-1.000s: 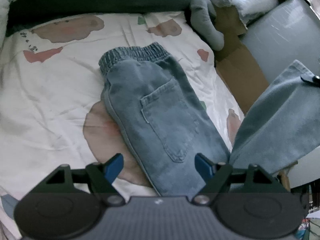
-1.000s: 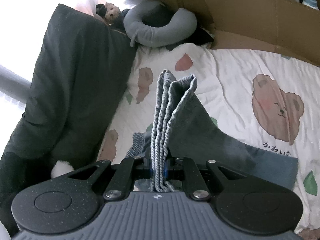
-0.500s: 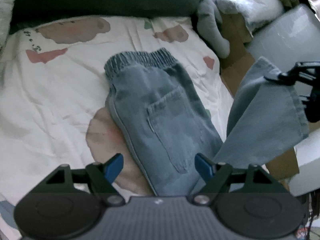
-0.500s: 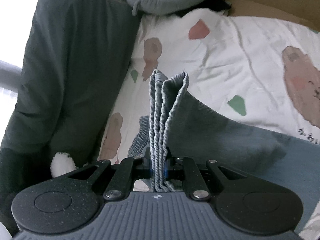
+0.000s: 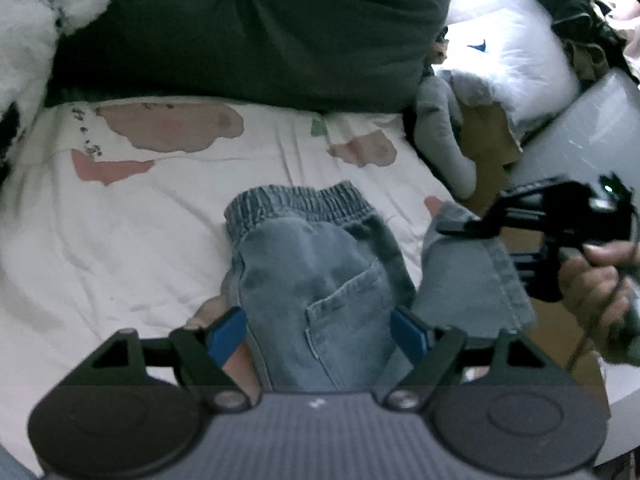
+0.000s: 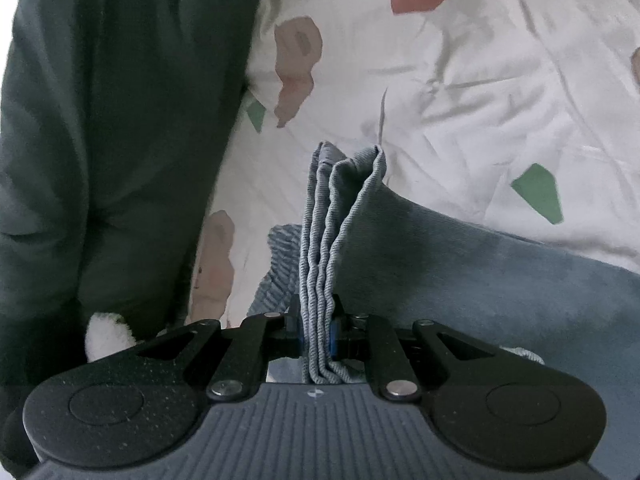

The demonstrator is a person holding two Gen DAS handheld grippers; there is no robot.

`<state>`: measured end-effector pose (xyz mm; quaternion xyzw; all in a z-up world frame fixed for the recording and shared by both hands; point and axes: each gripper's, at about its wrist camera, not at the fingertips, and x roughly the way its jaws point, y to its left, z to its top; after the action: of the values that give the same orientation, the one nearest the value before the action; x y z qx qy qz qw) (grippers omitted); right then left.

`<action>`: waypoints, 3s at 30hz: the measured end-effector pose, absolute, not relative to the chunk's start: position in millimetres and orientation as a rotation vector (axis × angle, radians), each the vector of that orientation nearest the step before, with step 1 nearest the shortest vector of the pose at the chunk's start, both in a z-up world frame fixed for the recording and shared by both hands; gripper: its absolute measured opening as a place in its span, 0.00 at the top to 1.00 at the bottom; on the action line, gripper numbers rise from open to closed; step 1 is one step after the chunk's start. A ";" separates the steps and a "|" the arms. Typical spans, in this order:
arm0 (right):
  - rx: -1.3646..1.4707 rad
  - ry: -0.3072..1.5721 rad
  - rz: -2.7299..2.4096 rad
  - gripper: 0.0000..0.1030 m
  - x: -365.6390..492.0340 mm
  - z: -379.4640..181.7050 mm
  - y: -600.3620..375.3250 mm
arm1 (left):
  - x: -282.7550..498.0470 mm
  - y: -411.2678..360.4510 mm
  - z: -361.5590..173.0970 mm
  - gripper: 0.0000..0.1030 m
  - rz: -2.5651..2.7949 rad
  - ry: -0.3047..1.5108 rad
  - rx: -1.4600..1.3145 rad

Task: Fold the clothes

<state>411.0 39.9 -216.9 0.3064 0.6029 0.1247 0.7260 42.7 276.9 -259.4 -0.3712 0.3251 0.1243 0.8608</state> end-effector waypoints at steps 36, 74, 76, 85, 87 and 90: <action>0.630 1.376 0.598 0.25 478.8 -193.8 98.3 | 47.7 277.8 -247.9 0.20 0.297 0.617 -0.693; 0.453 1.273 0.529 0.73 385.0 -284.1 24.3 | 108.2 283.9 -278.6 0.94 0.268 0.658 -0.657; 0.452 1.265 0.556 0.92 385.3 -279.8 28.6 | 107.4 286.6 -280.3 0.94 0.268 0.655 -0.668; 0.449 1.194 0.720 0.96 364.3 -251.2 68.7 | 95.4 297.9 -280.2 0.72 0.302 0.653 -0.720; 0.435 1.196 0.747 0.96 359.0 -249.4 80.3 | 89.4 300.1 -276.6 0.64 0.301 0.646 -0.714; 0.420 1.227 0.762 0.91 353.3 -250.7 94.8 | 80.5 303.6 -271.9 0.55 0.301 0.649 -0.705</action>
<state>353.3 94.8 -250.7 0.1909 0.5573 0.3462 0.7301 80.5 303.6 -271.9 -0.3377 0.3110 0.1440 0.8766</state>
